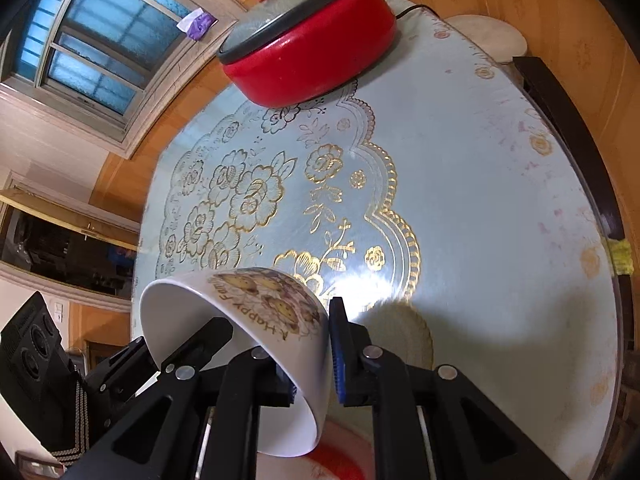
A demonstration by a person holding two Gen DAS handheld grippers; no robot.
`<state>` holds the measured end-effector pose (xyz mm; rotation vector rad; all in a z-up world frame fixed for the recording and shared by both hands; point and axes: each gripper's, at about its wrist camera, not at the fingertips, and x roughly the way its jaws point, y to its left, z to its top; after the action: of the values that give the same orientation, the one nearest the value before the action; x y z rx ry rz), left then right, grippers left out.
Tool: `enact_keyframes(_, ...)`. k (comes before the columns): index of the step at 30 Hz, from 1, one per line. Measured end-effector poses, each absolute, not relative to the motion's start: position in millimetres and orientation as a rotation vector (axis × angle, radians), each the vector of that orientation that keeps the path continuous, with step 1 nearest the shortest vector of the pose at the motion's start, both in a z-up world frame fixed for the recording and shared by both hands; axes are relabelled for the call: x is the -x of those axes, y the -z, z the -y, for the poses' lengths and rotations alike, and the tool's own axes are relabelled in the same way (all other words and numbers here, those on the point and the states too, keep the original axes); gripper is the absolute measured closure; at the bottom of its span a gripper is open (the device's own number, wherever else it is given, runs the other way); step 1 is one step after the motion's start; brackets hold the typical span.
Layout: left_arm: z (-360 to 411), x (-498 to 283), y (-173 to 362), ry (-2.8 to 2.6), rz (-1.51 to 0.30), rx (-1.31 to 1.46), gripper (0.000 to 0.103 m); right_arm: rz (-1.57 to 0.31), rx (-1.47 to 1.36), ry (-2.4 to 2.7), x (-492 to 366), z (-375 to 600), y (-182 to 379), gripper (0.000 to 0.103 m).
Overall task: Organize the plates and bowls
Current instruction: 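Lift the white bowl with the right tool toward the red bowl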
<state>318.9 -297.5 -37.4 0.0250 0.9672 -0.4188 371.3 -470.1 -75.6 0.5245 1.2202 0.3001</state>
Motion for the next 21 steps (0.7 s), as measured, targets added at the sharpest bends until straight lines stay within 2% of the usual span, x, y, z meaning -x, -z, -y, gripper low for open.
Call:
enact_keyframes(11,294,-247,12,0.561,-0.923,-0.043,0.088,-1.172,-0.57,-0.224,-287,470,44,0.09)
enact_keyframes(21,278,-198,32,0.635,-0.97,-0.075,0.088,-1.211,-0.656,-0.156,-220,452,65,0.09)
